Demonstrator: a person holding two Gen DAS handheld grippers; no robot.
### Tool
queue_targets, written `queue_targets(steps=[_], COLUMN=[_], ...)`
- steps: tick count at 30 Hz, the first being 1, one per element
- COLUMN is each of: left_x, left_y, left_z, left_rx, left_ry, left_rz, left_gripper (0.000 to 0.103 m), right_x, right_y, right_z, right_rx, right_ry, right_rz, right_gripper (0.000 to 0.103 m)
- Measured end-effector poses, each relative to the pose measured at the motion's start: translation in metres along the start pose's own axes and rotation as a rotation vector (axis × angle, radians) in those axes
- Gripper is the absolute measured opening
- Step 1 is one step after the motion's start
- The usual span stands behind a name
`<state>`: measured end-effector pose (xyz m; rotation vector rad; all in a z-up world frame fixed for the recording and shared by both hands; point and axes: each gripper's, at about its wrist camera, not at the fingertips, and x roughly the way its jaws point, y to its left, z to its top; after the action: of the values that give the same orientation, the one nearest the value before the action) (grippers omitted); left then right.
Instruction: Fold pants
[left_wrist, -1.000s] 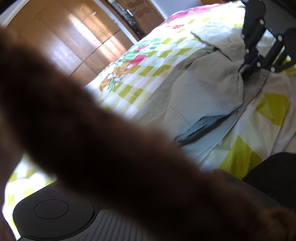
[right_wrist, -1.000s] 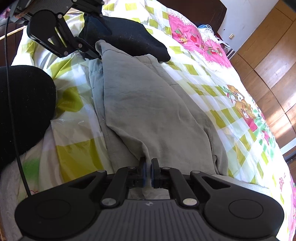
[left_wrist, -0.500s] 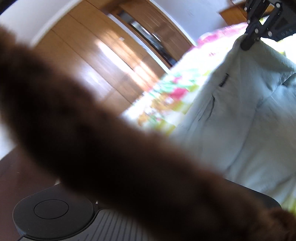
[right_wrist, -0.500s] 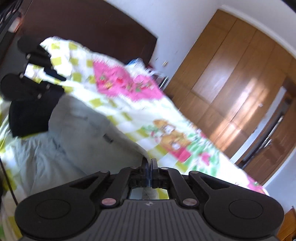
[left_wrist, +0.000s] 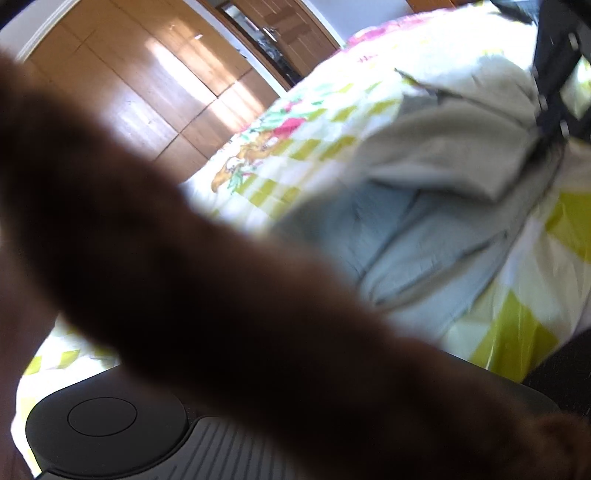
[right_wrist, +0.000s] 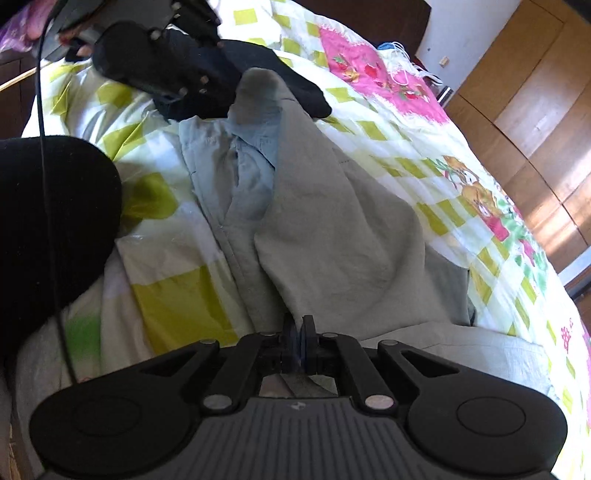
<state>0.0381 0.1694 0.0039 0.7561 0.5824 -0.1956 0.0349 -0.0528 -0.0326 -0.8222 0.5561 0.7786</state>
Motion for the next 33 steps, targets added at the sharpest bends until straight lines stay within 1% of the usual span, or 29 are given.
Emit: queue_targets(steps=[1,2,4,6,8,9,10,12,14,16,18,19,21,22,23,24,25,26,27,28,29,30,31,33], left_x=[-0.001,-0.001,0.000,0.001,-0.002,-0.004,-0.006,-0.014,-0.020,-0.024,-0.023,-0.019,-0.009,-0.002,0.005,0.012,0.019,0.025,0.029,0.029,0.026,0.021,0.015,0.001], left_y=[0.005,0.006,-0.002,-0.016,-0.027,-0.028,-0.026,-0.023,-0.018,-0.012,-0.011,-0.013,-0.019,-0.021,-0.022,-0.023,-0.023,-0.021,-0.018,-0.013,-0.008,-0.004,0.003,0.011], left_z=[0.003,0.004,0.002,-0.004,-0.009,-0.010,-0.009,-0.009,-0.008,-0.006,-0.002,0.002,0.007,0.010,0.012,0.014,0.015,0.017,0.019,0.021,0.023,0.026,0.029,0.031], left_rx=[-0.015,-0.010,0.054,0.138,0.180,0.173,0.158,0.135,0.129,0.114,0.104,0.112,0.140,0.155,0.167,0.183,0.201,0.218,0.225,0.229,0.235,0.238,0.233,0.233], left_ry=[-0.002,-0.006,-0.006,0.004,0.002,-0.002,-0.005,-0.017,-0.024,-0.034,-0.049,-0.056,-0.064,-0.062,-0.057,-0.049,-0.039,-0.026,-0.024,-0.035,-0.054,-0.076,-0.110,-0.175], left_rz=[-0.007,0.001,0.032,0.052,0.048,0.043,0.038,0.047,0.059,0.044,0.023,0.020,0.014,0.014,0.011,0.018,0.030,0.040,0.049,0.067,0.095,0.132,0.181,0.290], left_gripper=[0.023,0.023,0.027,0.035,0.042,0.046,0.048,0.054,0.060,0.063,0.069,0.070,0.070,0.070,0.067,0.053,0.044,0.029,0.023,0.022,0.019,0.018,0.018,0.015], right_x=[-0.001,-0.005,-0.007,-0.006,-0.009,-0.012,-0.014,-0.016,-0.016,-0.010,-0.001,0.003,0.012,0.018,0.023,0.029,0.035,0.038,0.037,0.031,0.021,0.012,0.005,0.008], right_y=[0.003,0.007,0.010,0.011,0.013,0.013,0.012,0.012,0.011,0.011,0.012,0.013,0.014,0.014,0.014,0.013,0.010,0.004,-0.001,-0.008,-0.013,-0.016,-0.018,-0.011], right_z=[0.000,0.000,0.000,0.002,0.006,0.008,0.011,0.017,0.024,0.032,0.043,0.048,0.060,0.066,0.071,0.076,0.081,0.088,0.093,0.098,0.103,0.105,0.106,0.103], right_rx=[-0.019,-0.030,-0.038,-0.050,-0.066,-0.067,-0.067,-0.077,-0.080,-0.085,-0.101,-0.114,-0.151,-0.177,-0.194,-0.204,-0.199,-0.173,-0.150,-0.130,-0.111,-0.098,-0.079,-0.041], right_ry=[0.000,-0.006,-0.008,-0.012,-0.021,-0.031,-0.042,-0.067,-0.097,-0.119,-0.144,-0.155,-0.173,-0.179,-0.184,-0.183,-0.172,-0.159,-0.167,-0.196,-0.240,-0.273,-0.296,-0.275], right_rz=[0.001,-0.003,-0.009,-0.025,-0.036,-0.038,-0.036,-0.041,-0.055,-0.071,-0.085,-0.093,-0.102,-0.105,-0.107,-0.103,-0.087,-0.079,-0.085,-0.110,-0.152,-0.169,-0.161,-0.097], right_gripper=[0.017,0.017,0.017,0.018,0.018,0.019,0.019,0.025,0.029,0.030,0.032,0.034,0.043,0.045,0.047,0.046,0.039,0.017,0.016,0.016,0.016,0.016,0.016,0.016])
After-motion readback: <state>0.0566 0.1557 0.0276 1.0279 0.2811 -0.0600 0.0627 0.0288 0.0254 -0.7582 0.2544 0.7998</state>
